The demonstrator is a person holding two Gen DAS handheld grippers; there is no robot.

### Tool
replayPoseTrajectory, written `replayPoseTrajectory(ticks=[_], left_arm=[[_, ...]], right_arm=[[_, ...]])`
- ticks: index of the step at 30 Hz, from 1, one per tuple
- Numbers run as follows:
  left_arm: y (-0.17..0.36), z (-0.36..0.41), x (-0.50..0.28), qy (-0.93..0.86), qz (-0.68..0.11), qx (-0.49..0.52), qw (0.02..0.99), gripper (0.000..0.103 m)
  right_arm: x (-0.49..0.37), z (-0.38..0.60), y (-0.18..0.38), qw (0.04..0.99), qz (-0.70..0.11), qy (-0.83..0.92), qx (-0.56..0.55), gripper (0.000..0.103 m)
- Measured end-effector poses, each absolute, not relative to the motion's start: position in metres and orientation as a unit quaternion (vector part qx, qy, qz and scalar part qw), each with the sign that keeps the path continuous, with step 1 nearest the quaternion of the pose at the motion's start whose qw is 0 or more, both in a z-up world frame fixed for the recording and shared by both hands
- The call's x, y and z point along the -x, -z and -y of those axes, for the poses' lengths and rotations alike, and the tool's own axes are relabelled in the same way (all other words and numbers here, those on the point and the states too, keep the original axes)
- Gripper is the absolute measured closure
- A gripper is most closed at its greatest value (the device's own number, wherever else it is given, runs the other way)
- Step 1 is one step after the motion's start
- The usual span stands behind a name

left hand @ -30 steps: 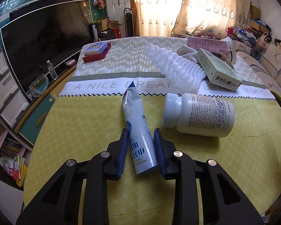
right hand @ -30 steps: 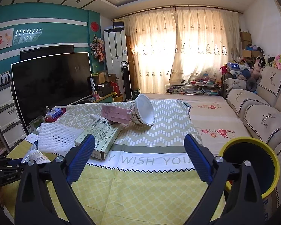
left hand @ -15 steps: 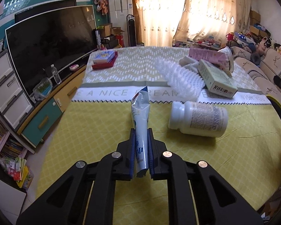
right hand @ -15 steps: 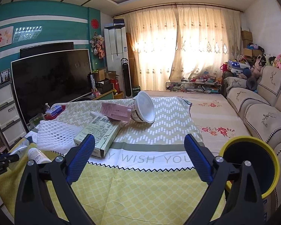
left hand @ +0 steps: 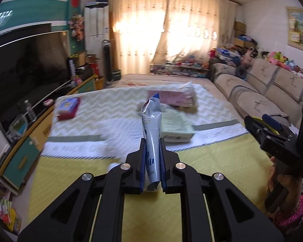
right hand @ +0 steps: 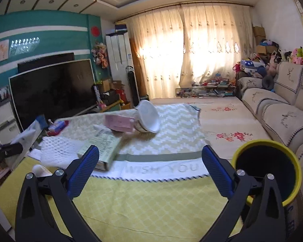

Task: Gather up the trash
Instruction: 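Carry the toothpaste tube with the left gripper into the bin and release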

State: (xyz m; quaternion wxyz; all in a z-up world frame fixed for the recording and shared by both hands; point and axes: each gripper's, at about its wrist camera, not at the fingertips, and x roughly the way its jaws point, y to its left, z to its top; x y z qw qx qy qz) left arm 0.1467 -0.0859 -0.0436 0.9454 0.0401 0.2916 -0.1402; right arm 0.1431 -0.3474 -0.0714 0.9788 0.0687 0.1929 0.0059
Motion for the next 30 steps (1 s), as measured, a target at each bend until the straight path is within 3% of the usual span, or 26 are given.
replayPoseTrajectory(ticks=[14, 24, 27, 29, 30], left_arm=[[0.054, 0.311, -0.191, 0.365, -0.309, -0.114, 0.871, 0.090], [0.091, 0.475, -0.209, 0.447, -0.358, -0.161, 0.804, 0.086], [0.104, 0.501, -0.214, 0.447, -0.377, -0.164, 0.794, 0.072], [0.110, 0.511, -0.216, 0.443, -0.381, -0.165, 0.795, 0.045], [0.110, 0.515, -0.217, 0.439, -0.379, -0.164, 0.798, 0.040]], right_arm=[[-0.074, 0.500, 0.043, 0.967, -0.143, 0.193, -0.084, 0.006], [-0.048, 0.555, 0.044, 0.952, -0.145, 0.255, -0.086, 0.006], [-0.048, 0.565, 0.047, 0.948, -0.149, 0.266, -0.091, 0.006], [-0.046, 0.569, 0.049, 0.946, -0.151, 0.270, -0.093, 0.006], [-0.048, 0.570, 0.049, 0.946, -0.152, 0.271, -0.093, 0.006]])
